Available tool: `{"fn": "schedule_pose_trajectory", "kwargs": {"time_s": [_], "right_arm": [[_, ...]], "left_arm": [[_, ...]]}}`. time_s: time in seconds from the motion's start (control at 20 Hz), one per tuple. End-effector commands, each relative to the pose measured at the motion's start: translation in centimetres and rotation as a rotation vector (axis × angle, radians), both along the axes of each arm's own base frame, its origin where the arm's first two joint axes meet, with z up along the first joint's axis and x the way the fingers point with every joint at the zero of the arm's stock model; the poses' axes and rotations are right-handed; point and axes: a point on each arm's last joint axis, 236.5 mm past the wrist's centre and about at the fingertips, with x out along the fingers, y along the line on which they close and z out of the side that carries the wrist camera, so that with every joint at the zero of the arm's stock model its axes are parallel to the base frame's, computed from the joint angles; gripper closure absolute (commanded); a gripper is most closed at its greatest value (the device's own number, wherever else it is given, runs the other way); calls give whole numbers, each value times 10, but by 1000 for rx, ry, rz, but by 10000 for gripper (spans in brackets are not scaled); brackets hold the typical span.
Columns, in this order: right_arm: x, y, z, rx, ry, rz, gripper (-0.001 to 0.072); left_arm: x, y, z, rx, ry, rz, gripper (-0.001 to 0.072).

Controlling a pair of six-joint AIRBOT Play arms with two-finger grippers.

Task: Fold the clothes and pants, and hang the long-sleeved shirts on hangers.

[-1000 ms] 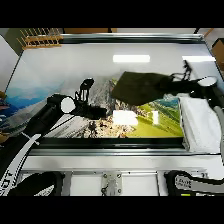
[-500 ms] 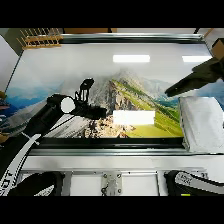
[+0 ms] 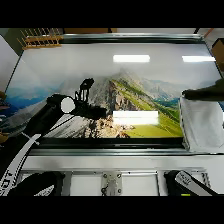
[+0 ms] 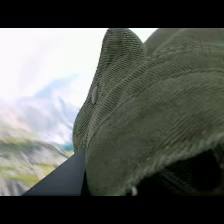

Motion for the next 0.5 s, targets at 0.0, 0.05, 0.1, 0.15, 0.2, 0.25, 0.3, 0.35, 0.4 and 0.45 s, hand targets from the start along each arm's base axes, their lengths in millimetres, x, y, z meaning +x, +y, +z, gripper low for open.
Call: {"fn": "schedule_pose_trajectory", "kwargs": {"time_s": [0.0,0.05,0.1,0.15,0.2,0.25,0.3,0.35,0.4,0.45], "right_arm": [[-72,-18,-43,-58,301,-107,684],[-93,-25,-55,-82,385,-138,684],[-106,-30,-64,-97,439,-166,684],[-118,-34,-73,-112,486,-179,684],[-125,-35,-82,-117,519,-184,684],[-128,-33,-91,-104,540,-179,683],[-130,-31,-98,-94,553,-175,683],[-130,-31,-105,-90,559,-172,683],[-130,-29,-112,-83,564,-168,681],[-133,-27,-118,-72,578,-164,678]], "left_arm": [[0,0,0,1,-1,-4,687],[0,0,0,1,-2,-4,688],[0,0,0,3,-3,-5,687],[0,1,-1,7,-5,-6,687],[0,1,-1,7,-4,-6,687],[0,1,-1,7,-4,-6,687],[0,1,-1,7,-4,-6,687],[0,1,-1,7,-4,-6,687],[0,1,-1,7,-4,-6,688],[0,1,-1,7,-4,-6,688]]}}
